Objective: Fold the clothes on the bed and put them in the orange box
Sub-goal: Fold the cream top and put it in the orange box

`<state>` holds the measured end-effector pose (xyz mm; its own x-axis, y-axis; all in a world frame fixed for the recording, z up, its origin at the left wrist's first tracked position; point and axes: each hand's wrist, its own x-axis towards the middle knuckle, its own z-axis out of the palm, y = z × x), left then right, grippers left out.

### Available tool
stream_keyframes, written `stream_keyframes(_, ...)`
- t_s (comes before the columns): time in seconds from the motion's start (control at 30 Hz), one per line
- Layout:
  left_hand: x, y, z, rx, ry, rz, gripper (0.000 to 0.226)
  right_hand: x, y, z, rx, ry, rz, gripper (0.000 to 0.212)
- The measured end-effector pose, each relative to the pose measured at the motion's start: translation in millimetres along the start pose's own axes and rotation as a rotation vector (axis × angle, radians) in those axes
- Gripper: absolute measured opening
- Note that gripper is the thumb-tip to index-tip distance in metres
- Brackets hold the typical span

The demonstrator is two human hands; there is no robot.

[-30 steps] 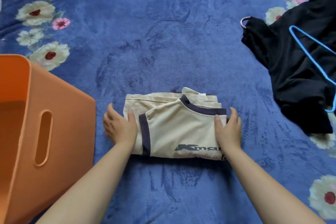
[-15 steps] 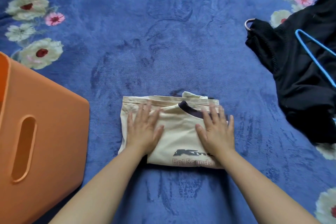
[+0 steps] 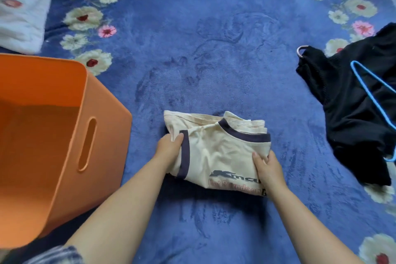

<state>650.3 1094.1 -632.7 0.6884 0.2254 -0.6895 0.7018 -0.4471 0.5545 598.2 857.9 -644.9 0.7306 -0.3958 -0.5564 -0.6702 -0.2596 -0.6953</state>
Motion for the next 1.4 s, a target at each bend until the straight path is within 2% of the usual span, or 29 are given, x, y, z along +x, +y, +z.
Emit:
stream_keyframes(0.07, -17.1, 18.4, -9.8, -0.024, 0.020, 0.083, 0.032, -10.5, -22.6, -8.5, 0.013, 0.008, -0.091, 0.007)
stream_keyframes(0.2, -46.0, 64.4, -53.9, -0.158, 0.030, 0.187, 0.021, -31.0, -78.6, -25.3, 0.221, -0.020, -0.205, 0.005)
stream_keyframes(0.37, -96.7, 108.3, -137.8, -0.560, 0.040, 0.189, 0.022, -70.8, -173.3, -28.0, 0.413, -0.084, -0.338, 0.014)
stream_keyframes(0.47, -125.9, 106.9, -193.0, -0.675, -0.025, 0.106, 0.013, -105.0, -221.9, -15.3, 0.415, -0.174, -0.434, 0.015)
stream_keyframes(0.57, -143.7, 91.5, -250.0, -0.659, -0.082, 0.040, 0.022, -140.6, -256.9, 6.3, 0.407, -0.274, -0.516, 0.015)
stream_keyframes(0.7, -148.8, 45.2, -326.1, -0.654, -0.035, 0.039, 0.012, -195.2, -292.8, 56.0, 0.413, -0.432, -0.560, 0.016)
stream_keyframes(0.8, -142.5, 11.0, -374.7, -0.624, 0.004, -0.013, 0.013, -223.6, -304.6, 105.7, 0.326, -0.483, -0.485, 0.030)
stream_keyframes(0.87, -131.5, -10.0, -398.6, -0.589, 0.042, -0.046, 0.009, -235.6, -304.7, 141.2, 0.260, -0.459, -0.393, 0.043)
stream_keyframes(0.93, -113.9, -29.1, -417.3, -0.528, 0.094, -0.075, 0.017, -239.9, -300.3, 179.0, 0.207, -0.435, -0.302, 0.051)
stream_keyframes(1.0, -96.7, -45.6, -424.2, -0.426, 0.128, -0.097, 0.029, -239.9, -291.1, 209.6, 0.172, -0.446, -0.226, 0.044)
stream_keyframes(1.07, -74.8, -61.6, -429.3, -0.305, 0.130, -0.124, 0.031, -235.2, -277.9, 242.2, 0.136, -0.436, -0.116, 0.034)
stream_keyframes(1.2, -34.7, -81.1, -424.9, -0.120, 0.058, -0.170, 0.031, -223.2, -244.1, 280.9, 0.055, -0.378, 0.185, 0.021)
stream_keyframes(1.27, -15.1, -87.9, -419.8, -0.059, 0.012, -0.209, 0.037, -213.2, -231.3, 295.8, 0.042, -0.325, 0.298, 0.019)
stream_keyframes(1.4, 28.1, -99.2, -403.9, 0.011, -0.041, -0.282, 0.050, -182.3, -215.7, 325.9, -0.099, -0.233, 0.349, 0.019)
